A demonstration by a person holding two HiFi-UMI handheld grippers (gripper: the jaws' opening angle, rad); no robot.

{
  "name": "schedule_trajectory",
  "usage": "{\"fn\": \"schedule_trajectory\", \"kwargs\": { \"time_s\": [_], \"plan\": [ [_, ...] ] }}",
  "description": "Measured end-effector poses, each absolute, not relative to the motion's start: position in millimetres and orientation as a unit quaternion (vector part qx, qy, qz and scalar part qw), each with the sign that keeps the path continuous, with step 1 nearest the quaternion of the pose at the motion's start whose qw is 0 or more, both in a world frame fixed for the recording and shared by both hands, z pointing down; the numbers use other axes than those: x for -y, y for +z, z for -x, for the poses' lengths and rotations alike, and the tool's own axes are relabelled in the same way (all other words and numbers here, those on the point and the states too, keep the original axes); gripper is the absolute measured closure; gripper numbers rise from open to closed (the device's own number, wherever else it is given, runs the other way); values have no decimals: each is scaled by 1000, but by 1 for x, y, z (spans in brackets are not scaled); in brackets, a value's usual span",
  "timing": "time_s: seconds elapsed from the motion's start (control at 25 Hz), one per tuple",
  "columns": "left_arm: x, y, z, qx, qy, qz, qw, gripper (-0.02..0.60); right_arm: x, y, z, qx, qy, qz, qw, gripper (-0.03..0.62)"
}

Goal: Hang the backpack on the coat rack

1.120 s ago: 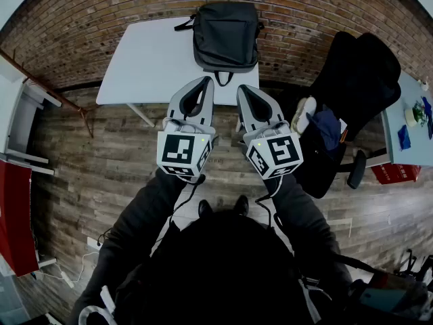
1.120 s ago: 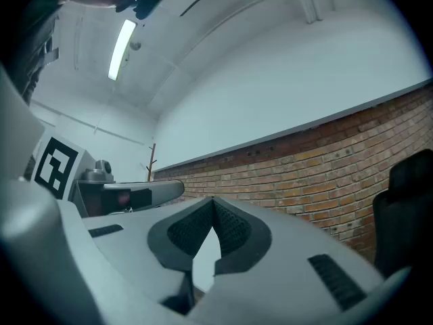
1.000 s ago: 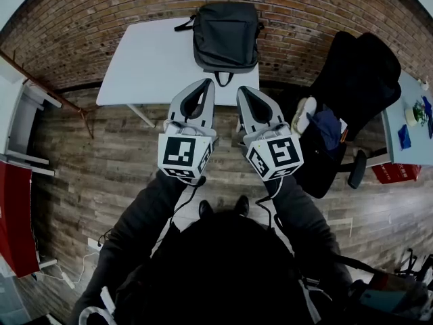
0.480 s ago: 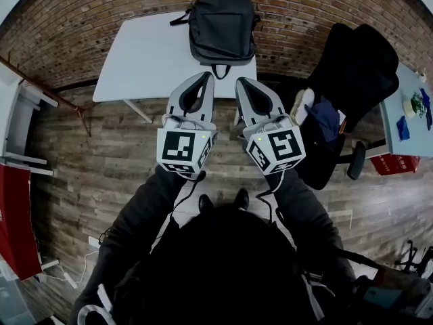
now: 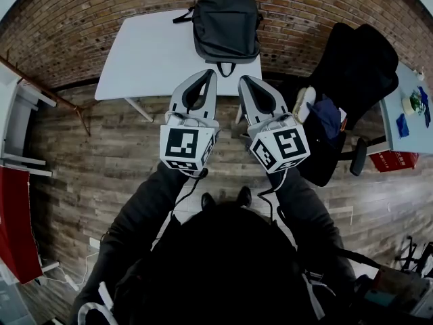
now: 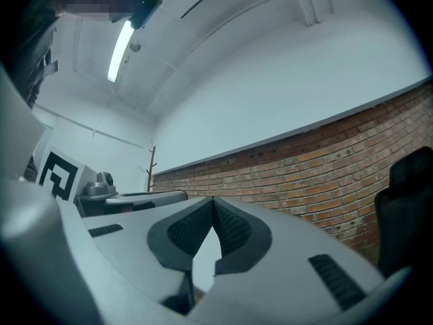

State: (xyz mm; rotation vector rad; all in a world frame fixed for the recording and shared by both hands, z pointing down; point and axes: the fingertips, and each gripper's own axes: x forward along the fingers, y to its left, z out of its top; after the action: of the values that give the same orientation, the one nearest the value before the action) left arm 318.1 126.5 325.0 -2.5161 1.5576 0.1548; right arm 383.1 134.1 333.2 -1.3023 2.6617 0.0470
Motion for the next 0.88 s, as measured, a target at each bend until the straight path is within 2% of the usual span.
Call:
{"fn": "schedule_trajectory", "kwargs": {
  "time_s": [0.4, 0.88],
  "plan": [
    [-114, 346, -283, -509, 50, 856, 78, 572, -128, 357, -359, -884, 5, 461, 75, 579],
    [2, 382, -315, -515, 31, 854, 68, 572, -10, 394, -397, -887, -16, 458, 63, 565]
  ]
}}
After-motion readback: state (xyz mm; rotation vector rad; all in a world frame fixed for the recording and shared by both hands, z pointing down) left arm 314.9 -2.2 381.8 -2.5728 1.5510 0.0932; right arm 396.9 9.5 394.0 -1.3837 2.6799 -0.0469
